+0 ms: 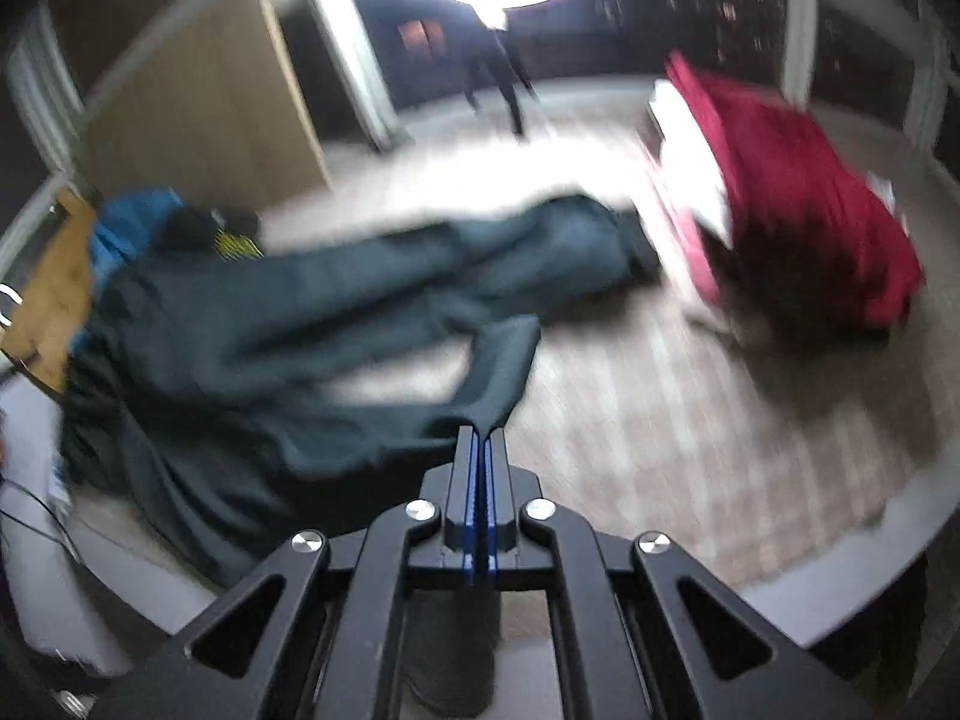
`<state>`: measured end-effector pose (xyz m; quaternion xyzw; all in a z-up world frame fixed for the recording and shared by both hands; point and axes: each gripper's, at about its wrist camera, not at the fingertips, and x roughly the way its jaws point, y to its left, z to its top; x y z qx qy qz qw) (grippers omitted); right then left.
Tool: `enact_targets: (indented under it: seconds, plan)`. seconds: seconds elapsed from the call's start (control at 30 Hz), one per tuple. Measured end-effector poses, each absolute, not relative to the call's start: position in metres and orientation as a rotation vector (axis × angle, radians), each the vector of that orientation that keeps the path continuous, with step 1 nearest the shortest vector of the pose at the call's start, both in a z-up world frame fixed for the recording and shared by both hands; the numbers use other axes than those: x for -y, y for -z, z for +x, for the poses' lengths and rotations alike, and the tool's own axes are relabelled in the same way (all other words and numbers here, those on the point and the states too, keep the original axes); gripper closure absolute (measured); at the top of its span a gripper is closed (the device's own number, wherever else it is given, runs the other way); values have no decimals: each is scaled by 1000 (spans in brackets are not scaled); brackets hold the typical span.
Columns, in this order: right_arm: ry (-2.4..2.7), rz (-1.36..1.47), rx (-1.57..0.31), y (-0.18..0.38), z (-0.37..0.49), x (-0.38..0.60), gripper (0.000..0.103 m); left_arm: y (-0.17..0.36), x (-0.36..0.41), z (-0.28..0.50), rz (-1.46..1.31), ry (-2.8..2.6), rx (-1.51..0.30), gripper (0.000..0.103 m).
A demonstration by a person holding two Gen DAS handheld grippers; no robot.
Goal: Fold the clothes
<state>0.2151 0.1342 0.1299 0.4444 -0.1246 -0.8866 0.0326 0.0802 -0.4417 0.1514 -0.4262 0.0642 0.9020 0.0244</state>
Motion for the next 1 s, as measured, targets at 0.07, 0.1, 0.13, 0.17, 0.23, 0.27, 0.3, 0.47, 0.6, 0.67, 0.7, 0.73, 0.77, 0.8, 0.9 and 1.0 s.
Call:
enact_targets:
  seconds: [0.07,0.1,0.13,0.17,0.23,0.27,0.3,0.47,0.6,0.67,0.7,0.73,0.77,0.8,0.9,1.0]
  plan:
    - [2543,1343,435,-119,192,-87,100,-151,444,82,-1323,-2791,-191,79]
    - [2398,1380,448,-104,183,-55,99,-150,444,82,-1329,-2792,-192,79]
    - [2271,1422,447,-90,177,-27,99,-150,445,83,-1336,-2793,-194,79]
    - [2198,1459,425,-81,177,-10,99,-151,445,83,-1342,-2795,-201,79]
    - [2181,1463,379,-79,190,-3,99,-154,445,87,-1335,-2795,-228,79]
    - [2256,1448,379,-82,196,-19,91,-155,446,89,-1334,-2796,-239,79]
    - [2339,1445,410,-83,202,-41,68,-155,447,91,-1339,-2797,-244,79]
    - [2542,1462,483,-78,205,-102,49,-152,455,97,-1375,-2809,-240,79]
    - [2449,1360,219,-86,179,-46,49,-153,455,101,-1378,-2811,-226,79]
    - [2378,1329,25,-81,159,-2,49,-154,452,107,-1370,-2805,-231,79]
    - [2334,1327,-63,-76,148,18,49,-155,451,110,-1366,-2802,-232,79]
    - [2287,1329,-134,-70,139,36,49,-155,451,114,-1363,-2800,-233,79]
    - [2231,1342,-178,-63,130,51,49,-155,450,118,-1365,-2799,-231,79]
    - [2174,1365,-231,-54,122,67,49,-155,451,123,-1367,-2800,-227,79]
    - [2091,1462,-453,-18,105,101,49,-153,455,137,-1375,-2810,-190,79]
    - [2080,1486,-460,-2,107,100,50,-147,460,148,-1399,-2817,-169,79]
